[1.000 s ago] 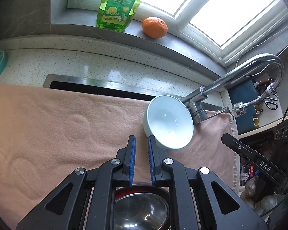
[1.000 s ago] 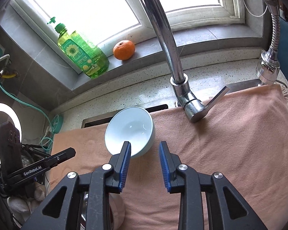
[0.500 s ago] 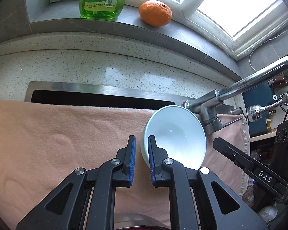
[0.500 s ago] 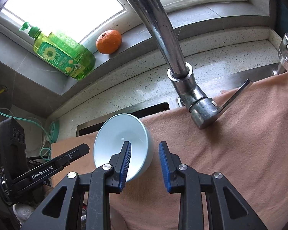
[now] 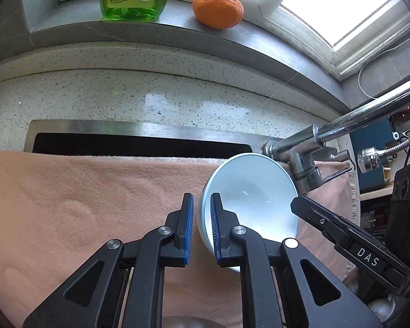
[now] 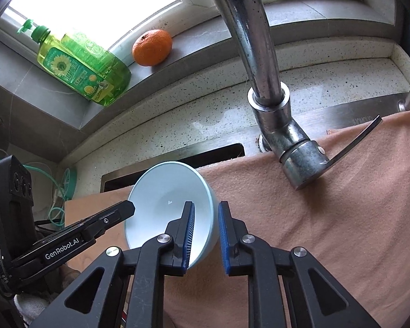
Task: Organize plates and bowls
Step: 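Reach both tools to the light blue bowl rim and close on it, then lift the light blue bowl with both tools and carry it over the red bowl, then lower the light blue bowl into the red bowl and open both tools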
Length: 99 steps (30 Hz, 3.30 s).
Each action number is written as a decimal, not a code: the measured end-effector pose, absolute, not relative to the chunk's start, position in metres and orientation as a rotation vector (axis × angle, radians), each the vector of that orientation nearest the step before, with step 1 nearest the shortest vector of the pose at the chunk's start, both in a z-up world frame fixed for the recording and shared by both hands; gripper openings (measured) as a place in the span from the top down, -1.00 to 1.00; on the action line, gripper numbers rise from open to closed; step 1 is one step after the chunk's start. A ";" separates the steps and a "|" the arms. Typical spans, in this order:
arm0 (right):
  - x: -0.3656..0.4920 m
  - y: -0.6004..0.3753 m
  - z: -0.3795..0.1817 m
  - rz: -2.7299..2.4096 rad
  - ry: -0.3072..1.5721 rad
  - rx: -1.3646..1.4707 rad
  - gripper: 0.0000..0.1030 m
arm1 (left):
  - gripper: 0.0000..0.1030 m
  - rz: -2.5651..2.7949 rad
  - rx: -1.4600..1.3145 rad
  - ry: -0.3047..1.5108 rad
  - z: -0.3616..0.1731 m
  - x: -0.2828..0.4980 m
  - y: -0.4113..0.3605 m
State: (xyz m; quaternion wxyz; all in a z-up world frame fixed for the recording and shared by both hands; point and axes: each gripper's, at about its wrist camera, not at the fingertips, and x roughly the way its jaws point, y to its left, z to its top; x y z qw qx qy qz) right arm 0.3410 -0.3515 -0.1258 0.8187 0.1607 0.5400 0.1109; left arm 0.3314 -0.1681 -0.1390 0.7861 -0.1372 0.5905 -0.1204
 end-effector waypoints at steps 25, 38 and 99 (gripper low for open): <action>0.328 -0.353 -0.104 0.246 1.136 0.343 0.88 | 0.90 -0.294 -0.325 1.246 -0.123 0.316 -0.161; 0.279 -0.336 -0.059 0.308 1.077 0.318 0.88 | 0.90 -0.325 -0.361 1.176 -0.085 0.275 -0.140; 0.160 -0.279 -0.115 0.353 1.189 0.201 0.86 | 0.88 -0.305 -0.296 1.255 -0.113 0.166 -0.094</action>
